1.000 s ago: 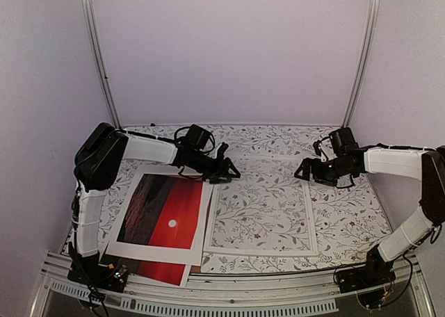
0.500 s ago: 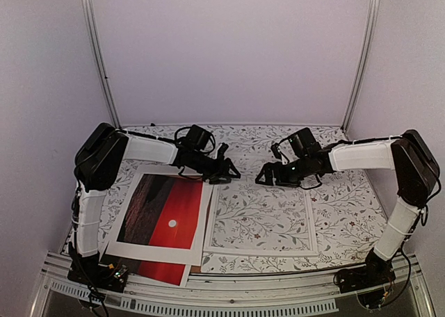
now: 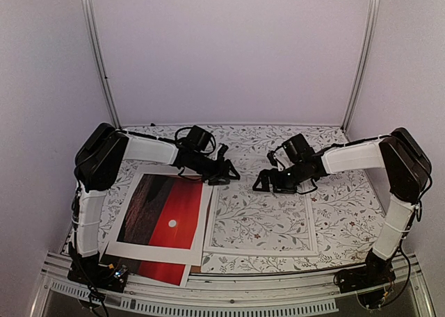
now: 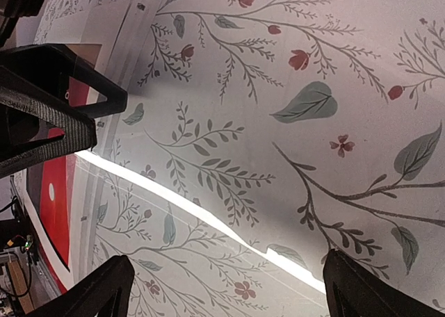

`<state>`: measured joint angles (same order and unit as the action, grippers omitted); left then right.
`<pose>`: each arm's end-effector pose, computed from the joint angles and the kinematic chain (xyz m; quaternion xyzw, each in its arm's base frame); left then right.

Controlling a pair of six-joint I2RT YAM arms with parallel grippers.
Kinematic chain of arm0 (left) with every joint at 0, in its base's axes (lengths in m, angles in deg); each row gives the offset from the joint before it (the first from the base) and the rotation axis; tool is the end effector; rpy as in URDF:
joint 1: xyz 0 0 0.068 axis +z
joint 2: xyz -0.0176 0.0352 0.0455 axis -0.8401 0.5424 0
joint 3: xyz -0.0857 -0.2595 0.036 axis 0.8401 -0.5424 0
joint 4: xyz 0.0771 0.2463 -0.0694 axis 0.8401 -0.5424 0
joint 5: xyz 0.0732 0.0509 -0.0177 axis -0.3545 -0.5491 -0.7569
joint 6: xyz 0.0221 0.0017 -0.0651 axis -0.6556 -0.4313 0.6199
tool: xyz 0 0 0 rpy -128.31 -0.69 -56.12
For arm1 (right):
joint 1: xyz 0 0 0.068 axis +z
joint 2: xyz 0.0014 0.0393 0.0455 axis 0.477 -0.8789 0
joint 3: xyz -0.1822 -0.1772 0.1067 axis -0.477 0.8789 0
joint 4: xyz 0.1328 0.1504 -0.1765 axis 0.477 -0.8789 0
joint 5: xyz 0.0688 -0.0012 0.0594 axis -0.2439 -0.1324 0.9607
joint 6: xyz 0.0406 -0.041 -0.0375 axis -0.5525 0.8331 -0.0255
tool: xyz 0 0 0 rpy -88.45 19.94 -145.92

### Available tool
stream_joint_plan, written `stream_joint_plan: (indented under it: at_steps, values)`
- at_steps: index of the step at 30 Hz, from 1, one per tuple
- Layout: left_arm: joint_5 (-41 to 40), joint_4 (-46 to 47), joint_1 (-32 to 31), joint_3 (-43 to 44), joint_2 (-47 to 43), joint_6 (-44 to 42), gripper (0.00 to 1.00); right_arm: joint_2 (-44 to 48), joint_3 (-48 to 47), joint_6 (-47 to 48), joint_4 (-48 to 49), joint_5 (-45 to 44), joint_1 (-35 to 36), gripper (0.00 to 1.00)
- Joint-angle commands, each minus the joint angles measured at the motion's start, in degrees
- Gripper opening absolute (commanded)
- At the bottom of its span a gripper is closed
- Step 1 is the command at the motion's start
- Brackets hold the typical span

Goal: Put the photo into the frame
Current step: Place the glass panel in the frame body.

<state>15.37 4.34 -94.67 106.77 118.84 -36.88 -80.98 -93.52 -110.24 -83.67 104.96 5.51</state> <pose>0.3678 -0.3214 0.1179 0.0938 0.8958 -0.4232 0.0985 0.3056 0.2293 0.1370 -0.1333 0.9309 0.2902 0.1772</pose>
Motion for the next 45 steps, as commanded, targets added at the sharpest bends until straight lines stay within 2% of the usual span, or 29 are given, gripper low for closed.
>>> stream_joint_plan:
  at_steps: [1, 25, 45]
  values:
    - [-1.6, -1.8, -0.7, 0.8, -0.7, -2.1, 0.57, -1.4, 0.7, -0.2, 0.8, -0.7, 0.1, 0.99]
    - [-6.8, -4.8, -1.3, -2.0, -3.6, -4.7, 0.58, -0.8, 0.1, 1.0, -1.6, -2.5, 0.1, 0.99]
    - [-15.1, -10.0, -1.2, -1.2, -6.7, -8.0, 0.58, -0.9, -0.4, 1.3, -2.3, -2.6, 0.1, 0.99]
